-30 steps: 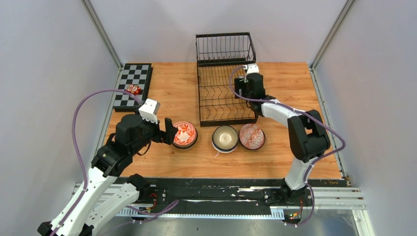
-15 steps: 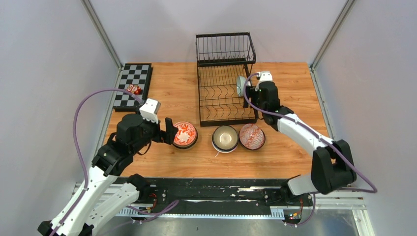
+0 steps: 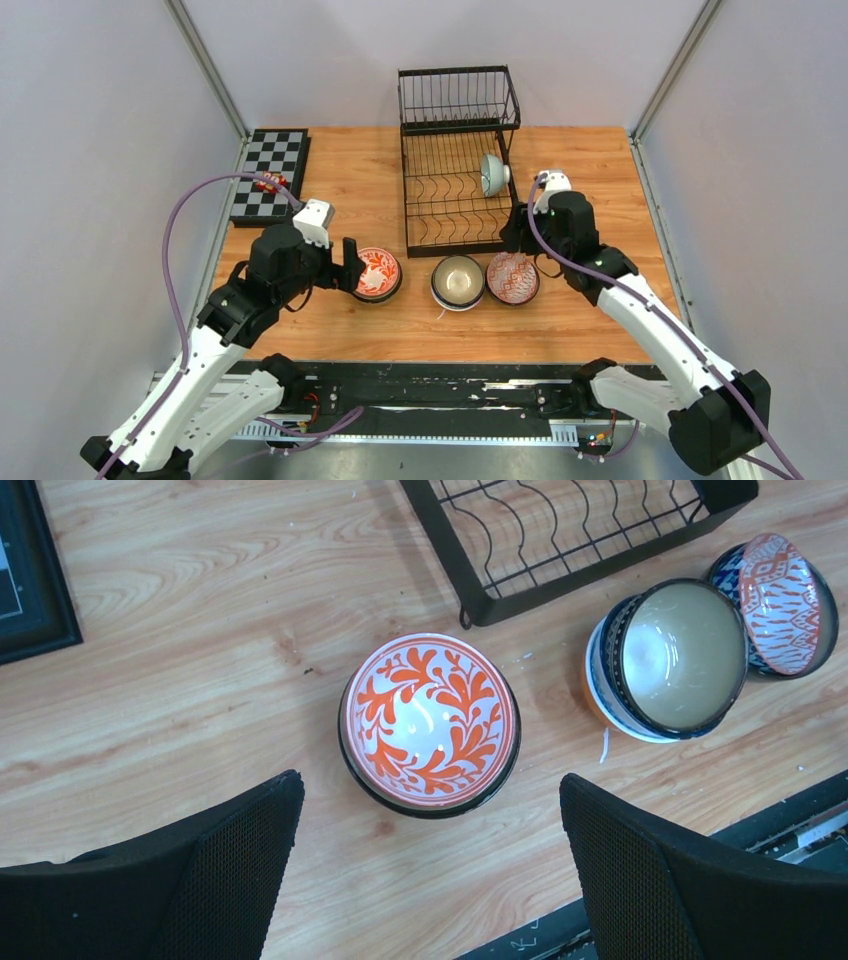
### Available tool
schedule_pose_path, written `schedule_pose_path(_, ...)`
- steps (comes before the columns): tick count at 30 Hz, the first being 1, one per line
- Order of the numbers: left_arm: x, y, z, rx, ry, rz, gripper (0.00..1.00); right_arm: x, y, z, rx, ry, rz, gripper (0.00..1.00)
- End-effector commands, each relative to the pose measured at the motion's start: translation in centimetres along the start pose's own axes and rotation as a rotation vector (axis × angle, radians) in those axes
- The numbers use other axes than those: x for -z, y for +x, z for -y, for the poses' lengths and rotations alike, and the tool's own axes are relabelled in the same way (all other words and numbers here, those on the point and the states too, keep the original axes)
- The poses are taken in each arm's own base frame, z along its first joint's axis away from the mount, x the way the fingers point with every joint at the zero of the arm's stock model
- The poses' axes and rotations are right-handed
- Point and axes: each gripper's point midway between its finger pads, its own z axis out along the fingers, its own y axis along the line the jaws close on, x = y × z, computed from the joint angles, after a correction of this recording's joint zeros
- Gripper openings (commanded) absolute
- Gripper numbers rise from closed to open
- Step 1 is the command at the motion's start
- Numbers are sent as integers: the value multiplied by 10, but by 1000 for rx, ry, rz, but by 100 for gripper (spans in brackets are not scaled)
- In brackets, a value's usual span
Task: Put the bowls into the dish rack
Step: Pick up the bowl from the center of the board.
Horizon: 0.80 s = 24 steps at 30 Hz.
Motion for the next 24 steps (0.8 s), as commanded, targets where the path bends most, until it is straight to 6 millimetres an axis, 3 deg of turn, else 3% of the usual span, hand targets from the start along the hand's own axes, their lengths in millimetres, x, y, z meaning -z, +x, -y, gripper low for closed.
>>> schedule_pose_path(1,0,8,-4,27,-30,-49,100,18,47,-19,-30,-71,-147,60)
schedule_pose_path(10,-6,18,-2,36,-26,-107,100,34,77,-31,33,-98,-252,48)
schedule_pose_path(15,-7,20,-5,27,-38,-102,100,40,98,-27,107,-70,-351,39)
schedule_pose_path(24,-11,24,-6,23,-40,-103,100,41,124,-34,172,-89,-440,36)
